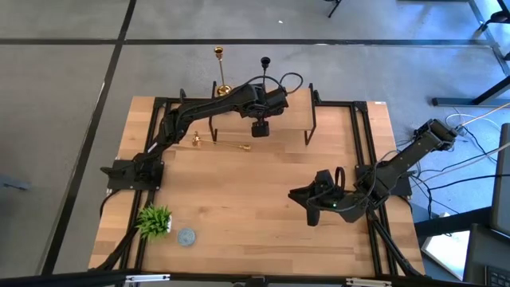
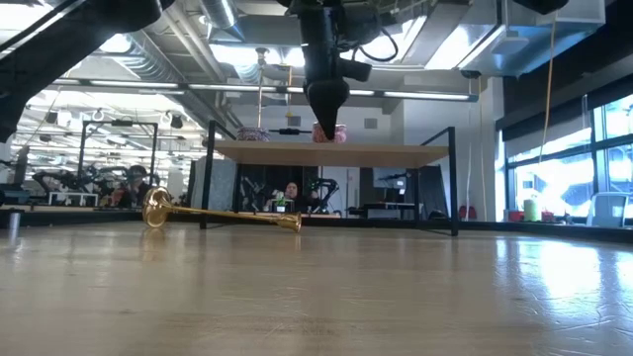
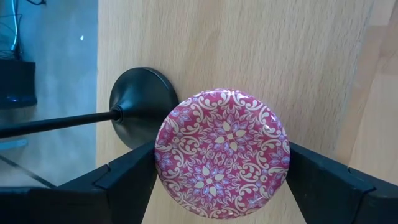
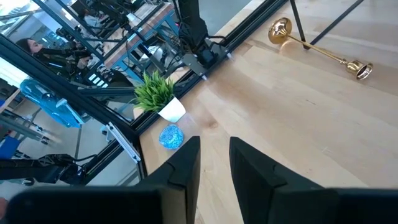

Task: Pick & Place candle stick holders
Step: Put the pink scented candle on the shelf

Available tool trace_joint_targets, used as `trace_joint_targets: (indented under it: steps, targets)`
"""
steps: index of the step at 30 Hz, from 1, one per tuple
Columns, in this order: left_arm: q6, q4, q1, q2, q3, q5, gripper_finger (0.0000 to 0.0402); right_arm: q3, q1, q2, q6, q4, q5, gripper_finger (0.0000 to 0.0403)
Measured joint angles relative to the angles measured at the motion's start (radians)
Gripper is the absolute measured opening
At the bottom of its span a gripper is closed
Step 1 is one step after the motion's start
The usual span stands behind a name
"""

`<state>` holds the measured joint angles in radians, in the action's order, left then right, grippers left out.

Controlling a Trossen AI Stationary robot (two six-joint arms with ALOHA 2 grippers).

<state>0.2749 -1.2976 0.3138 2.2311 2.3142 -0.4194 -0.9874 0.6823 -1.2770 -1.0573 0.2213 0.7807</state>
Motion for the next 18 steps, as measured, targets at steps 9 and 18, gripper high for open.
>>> trace_joint_targets:
  steps: [9, 18]
  targets:
    - [0.015, 0.0, 0.0, 0.0, 0.0, 0.012, 0.0324, 0.0, 0.0, 0.0, 0.0, 0.0, 0.0, 0.0087]
    - [0.025, -0.003, 0.0, 0.0, 0.0, 0.028, 0.0324, 0.0, 0.0, 0.0, 0.0, 0.0, 0.0, 0.0087]
